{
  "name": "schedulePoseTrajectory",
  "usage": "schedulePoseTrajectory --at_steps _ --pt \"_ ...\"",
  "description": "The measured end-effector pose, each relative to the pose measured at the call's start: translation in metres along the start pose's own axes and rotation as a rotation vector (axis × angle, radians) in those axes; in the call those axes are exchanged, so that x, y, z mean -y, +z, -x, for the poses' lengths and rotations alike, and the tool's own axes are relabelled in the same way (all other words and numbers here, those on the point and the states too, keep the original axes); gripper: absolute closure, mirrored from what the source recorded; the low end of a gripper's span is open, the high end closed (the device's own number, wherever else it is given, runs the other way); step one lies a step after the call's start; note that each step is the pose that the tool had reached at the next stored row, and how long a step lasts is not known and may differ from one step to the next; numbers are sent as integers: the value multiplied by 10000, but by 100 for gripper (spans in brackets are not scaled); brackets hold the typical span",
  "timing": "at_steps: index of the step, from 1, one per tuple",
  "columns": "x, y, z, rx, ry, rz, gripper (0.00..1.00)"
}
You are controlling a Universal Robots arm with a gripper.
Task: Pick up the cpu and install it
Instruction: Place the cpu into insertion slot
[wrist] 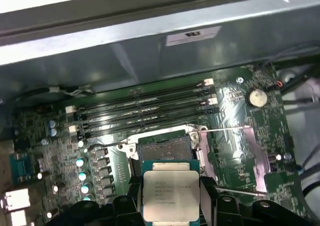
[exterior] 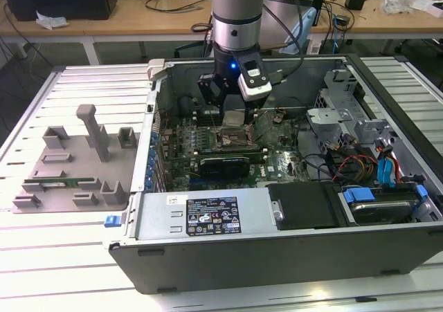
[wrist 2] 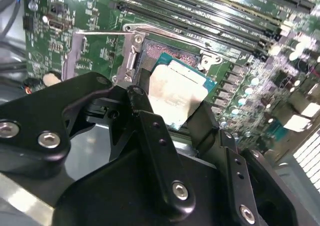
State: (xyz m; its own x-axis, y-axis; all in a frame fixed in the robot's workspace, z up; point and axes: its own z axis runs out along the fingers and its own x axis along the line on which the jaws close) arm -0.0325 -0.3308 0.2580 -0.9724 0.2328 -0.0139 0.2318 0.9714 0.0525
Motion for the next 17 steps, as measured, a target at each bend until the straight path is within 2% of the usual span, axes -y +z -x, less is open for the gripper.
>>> schedulePoseTrajectory --at_steps 6,13,17 --pt "0 1 0 68 1285 -18 45" --pt "0 2 0 132 2509 -35 45" --pt "0 4 0 185 3523 -49 45"
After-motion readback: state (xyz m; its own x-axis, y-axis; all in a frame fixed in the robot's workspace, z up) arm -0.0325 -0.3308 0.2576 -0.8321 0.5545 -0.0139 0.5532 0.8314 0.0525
